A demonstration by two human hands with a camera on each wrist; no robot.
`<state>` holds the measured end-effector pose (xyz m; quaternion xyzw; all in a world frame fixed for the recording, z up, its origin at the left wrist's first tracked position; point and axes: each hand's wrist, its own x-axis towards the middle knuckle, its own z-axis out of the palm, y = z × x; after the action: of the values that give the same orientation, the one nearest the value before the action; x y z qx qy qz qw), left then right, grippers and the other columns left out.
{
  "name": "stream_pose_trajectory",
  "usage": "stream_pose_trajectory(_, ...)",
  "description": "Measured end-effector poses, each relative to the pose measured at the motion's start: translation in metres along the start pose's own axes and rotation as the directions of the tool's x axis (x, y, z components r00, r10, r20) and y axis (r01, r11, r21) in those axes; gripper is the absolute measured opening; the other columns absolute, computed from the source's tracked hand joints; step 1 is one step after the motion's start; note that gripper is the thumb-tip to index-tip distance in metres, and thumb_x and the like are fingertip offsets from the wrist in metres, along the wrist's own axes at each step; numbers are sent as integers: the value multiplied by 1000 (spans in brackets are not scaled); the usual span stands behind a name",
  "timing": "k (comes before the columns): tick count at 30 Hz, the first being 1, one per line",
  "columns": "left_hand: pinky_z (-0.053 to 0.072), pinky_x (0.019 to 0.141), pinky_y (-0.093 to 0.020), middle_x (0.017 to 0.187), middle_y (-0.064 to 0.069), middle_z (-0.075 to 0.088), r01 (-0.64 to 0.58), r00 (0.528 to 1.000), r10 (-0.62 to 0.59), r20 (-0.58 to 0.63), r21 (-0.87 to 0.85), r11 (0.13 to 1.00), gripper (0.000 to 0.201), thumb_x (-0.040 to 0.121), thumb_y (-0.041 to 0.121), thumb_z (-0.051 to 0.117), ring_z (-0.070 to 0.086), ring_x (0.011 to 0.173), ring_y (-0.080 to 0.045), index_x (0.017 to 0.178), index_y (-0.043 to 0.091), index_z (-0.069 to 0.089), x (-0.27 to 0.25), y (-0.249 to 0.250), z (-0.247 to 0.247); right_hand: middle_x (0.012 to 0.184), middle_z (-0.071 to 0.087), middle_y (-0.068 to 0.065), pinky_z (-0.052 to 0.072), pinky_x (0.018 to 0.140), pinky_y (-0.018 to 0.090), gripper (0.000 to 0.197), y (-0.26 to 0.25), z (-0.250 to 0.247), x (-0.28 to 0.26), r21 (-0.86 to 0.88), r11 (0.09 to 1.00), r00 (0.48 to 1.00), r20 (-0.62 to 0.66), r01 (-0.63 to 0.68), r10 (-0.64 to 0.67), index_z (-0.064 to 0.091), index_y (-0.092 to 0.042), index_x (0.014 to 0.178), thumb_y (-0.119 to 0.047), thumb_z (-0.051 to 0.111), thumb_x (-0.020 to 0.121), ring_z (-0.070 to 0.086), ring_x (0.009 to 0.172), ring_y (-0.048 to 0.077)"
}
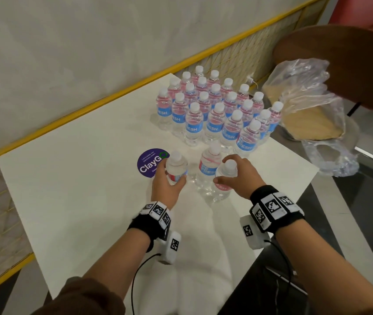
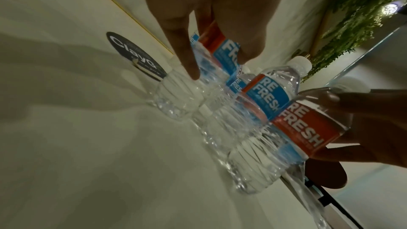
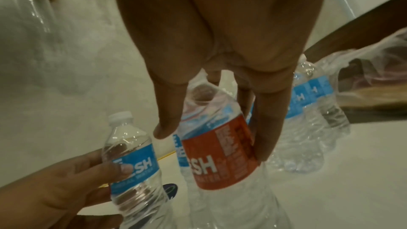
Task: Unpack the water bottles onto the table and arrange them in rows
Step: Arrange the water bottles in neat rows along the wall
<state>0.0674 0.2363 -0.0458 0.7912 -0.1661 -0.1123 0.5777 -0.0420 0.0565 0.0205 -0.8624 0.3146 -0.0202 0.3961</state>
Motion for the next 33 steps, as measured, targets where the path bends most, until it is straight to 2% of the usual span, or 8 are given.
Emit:
stream_pose_trajectory(5,47,99,-36,133,5,45,-67,997,69,-25,85,994,81,67,47,73,47,123,-16,135,23,36,12,11,2,119,55,8,39,81,28,61,-3,-24,10,-112,993,998,41,44,-40,48,-22,120,-22,81,68,54,105,27)
stream_pose_trajectory(8,37,106,-37,140,-4,39,-345,907,395,-144,282,895,79,71,51,68,36,131,-23,133,14,39,14,41,3,124,49,10,39,88,26,66,-3,-37,10,-162,986,998,46,50,-43,46,-23,129,-19,78,72,52,110,27)
stream_pose_trajectory(10,36,106,-40,135,-5,44,-474,843,535,-50,402,783,68,75,49,68,39,127,-24,129,14,46,20,64,10,121,48,10,42,91,29,61,-4,-47,10,-191,980,998,34,51,-46,48,-26,130,-24,76,75,53,105,27)
stream_pose_trajectory(16,41,88,-38,122,8,61,-406,906,366,213,686,604,64,77,71,51,54,109,-21,129,33,53,43,74,36,113,61,7,50,68,26,43,-18,-65,19,-279,954,989,121,111,-79,63,-20,116,-6,73,76,58,80,20)
stream_pose_trajectory(20,41,83,-36,107,7,68,-465,881,387,272,648,603,52,83,63,52,57,99,-20,122,32,60,52,73,36,121,62,7,39,82,24,42,-29,-70,29,-407,887,970,184,220,-156,61,-19,121,-3,63,83,54,94,19)
stream_pose_trajectory(26,47,62,-32,78,3,64,-559,809,542,226,579,593,42,78,50,56,59,71,-20,97,17,71,54,63,29,110,61,8,43,79,30,50,-34,-63,38,-475,876,994,104,77,-31,57,-15,119,-48,64,82,56,103,25)
stream_pose_trajectory(29,42,57,-28,72,0,58,-572,777,606,168,591,569,37,77,45,56,56,63,-20,85,11,68,53,57,22,105,64,11,38,72,27,35,-37,-61,42,-485,869,994,92,94,-56,63,-9,104,-37,65,84,57,98,26)
stream_pose_trajectory(33,39,55,-26,70,-1,58,-619,738,645,199,582,528,38,78,45,56,56,60,-20,83,10,67,51,54,16,111,64,11,41,78,28,31,-44,-61,49,-534,823,979,156,193,-129,64,-15,113,-25,64,84,56,103,27)
